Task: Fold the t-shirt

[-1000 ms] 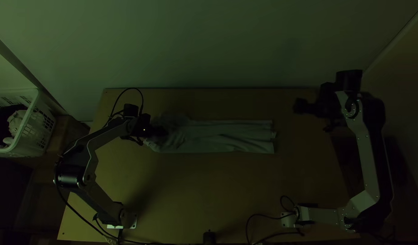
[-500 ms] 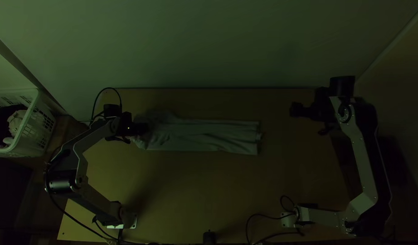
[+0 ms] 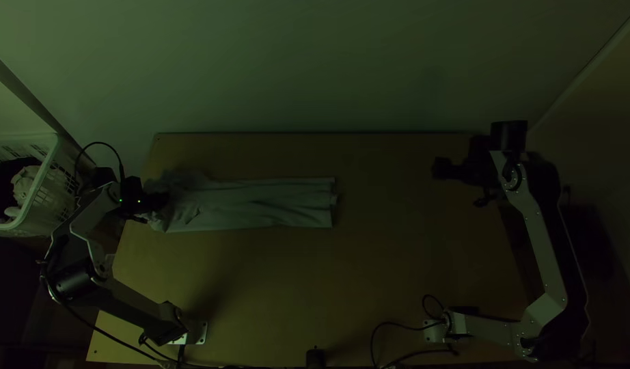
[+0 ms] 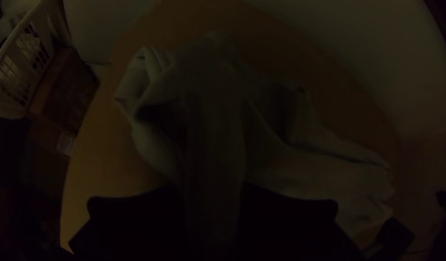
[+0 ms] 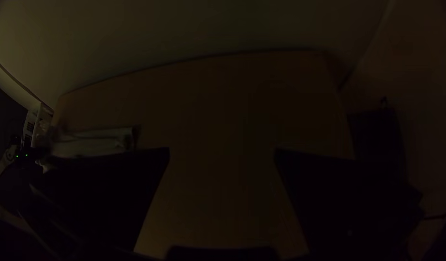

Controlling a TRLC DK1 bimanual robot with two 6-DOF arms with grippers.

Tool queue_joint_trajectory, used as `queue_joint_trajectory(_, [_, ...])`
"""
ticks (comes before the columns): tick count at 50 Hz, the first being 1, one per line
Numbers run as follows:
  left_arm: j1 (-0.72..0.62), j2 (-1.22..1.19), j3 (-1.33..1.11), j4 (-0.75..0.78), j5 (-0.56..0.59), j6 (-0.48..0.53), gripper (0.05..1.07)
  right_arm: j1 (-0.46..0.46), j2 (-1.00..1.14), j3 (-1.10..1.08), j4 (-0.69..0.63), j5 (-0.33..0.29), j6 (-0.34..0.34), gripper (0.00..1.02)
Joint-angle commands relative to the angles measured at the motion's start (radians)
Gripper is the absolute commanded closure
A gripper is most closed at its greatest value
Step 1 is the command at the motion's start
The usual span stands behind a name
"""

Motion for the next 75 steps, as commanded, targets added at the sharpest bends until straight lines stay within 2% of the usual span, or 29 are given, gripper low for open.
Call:
queue_joint_trajectory(1, [0.051, -0.006, 0.053, -0.019, -0.043, 0.105, 1.05, 0.014, -0.031, -0.037, 0.015, -0.003, 0.018, 0.03])
queue_joint_trajectory(8, [0.089, -0.009, 0.106, -0.042, -0.103, 0.173, 1.05, 0.022, -0.045, -0.068, 0.033, -0.003, 0.024, 0.03])
queue_joint_trajectory(15, [0.077, -0.048, 0.177, -0.11, -0.152, 0.183, 1.05, 0.026, -0.057, -0.089, 0.041, -0.003, 0.028, 0.03])
queue_joint_trajectory(22, [-0.005, -0.107, 0.252, -0.213, -0.187, 0.176, 1.05, 0.026, -0.074, -0.106, 0.047, -0.003, 0.032, 0.03])
queue_joint_trajectory(30, [-0.163, -0.16, 0.329, -0.337, -0.251, 0.148, 1.05, 0.018, -0.095, -0.133, 0.061, -0.003, 0.032, 0.03])
queue_joint_trajectory(44, [-0.402, -0.169, 0.441, -0.484, -0.304, 0.042, 1.05, -0.023, -0.141, -0.192, 0.068, -0.003, 0.032, 0.03])
queue_joint_trajectory(51, [-0.502, -0.152, 0.458, -0.51, -0.311, -0.016, 1.05, -0.058, -0.161, -0.216, 0.07, -0.003, 0.021, 0.03])
queue_joint_trajectory(60, [-0.653, -0.106, 0.482, -0.536, -0.385, -0.08, 1.05, -0.086, -0.18, -0.238, 0.074, -0.003, 0.018, 0.03])
queue_joint_trajectory(75, [-0.85, 0.023, 0.579, -0.561, -0.44, -0.182, 1.05, -0.092, -0.207, -0.282, 0.09, -0.002, 0.016, 0.03])
